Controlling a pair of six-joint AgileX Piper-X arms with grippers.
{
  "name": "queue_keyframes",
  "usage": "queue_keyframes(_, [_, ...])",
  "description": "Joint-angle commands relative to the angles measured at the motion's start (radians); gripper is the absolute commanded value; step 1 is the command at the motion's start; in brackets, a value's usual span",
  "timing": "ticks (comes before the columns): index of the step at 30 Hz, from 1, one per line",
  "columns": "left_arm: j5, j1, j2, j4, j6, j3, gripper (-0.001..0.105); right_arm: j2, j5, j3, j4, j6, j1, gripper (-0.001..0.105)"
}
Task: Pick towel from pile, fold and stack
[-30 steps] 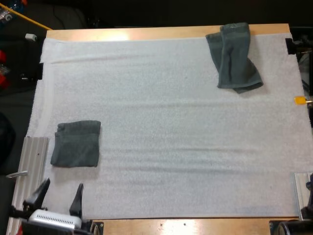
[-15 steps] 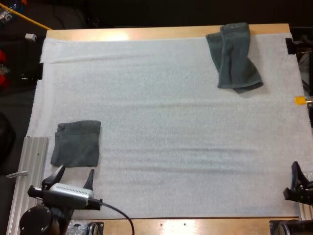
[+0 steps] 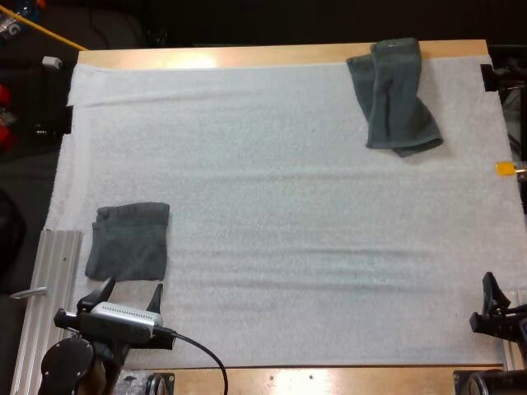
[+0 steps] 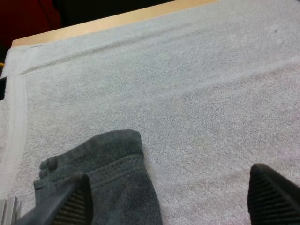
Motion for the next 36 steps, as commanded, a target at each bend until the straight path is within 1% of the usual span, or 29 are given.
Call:
queue_keyframes(1, [-0.001,-0.002,-0.139,-0.01,-0.003,-0.004,0.065,-0.037,-0.006,-0.001,-0.004,-0.001,-0.004,0.071])
queue_keyframes(9, [-0.001,0.002,-0.139,-0.01,-0.003,-0.004,0.065,-0.037,-0.006,-0.001,-0.004,-0.001,-0.004,0.071])
queue_keyframes(17, [-0.001,0.07,-0.139,-0.01,-0.003,-0.004,0.065,-0.037,-0.006,-0.001,-0.004,-0.001,-0.004,0.071])
queue_keyframes(20, [-0.001,0.071,-0.139,-0.01,-0.003,-0.004,0.065,-0.037,-0.006,-0.001,-0.004,-0.001,-0.013,0.071])
queue_keyframes(25, [-0.001,0.071,-0.139,-0.01,-0.003,-0.004,0.065,-0.037,-0.003,-0.001,-0.004,-0.001,-0.074,0.071])
queue_keyframes(36, [-0.001,0.053,-0.139,-0.01,-0.003,-0.004,0.065,-0.037,-0.003,-0.001,-0.004,-0.001,-0.072,0.071])
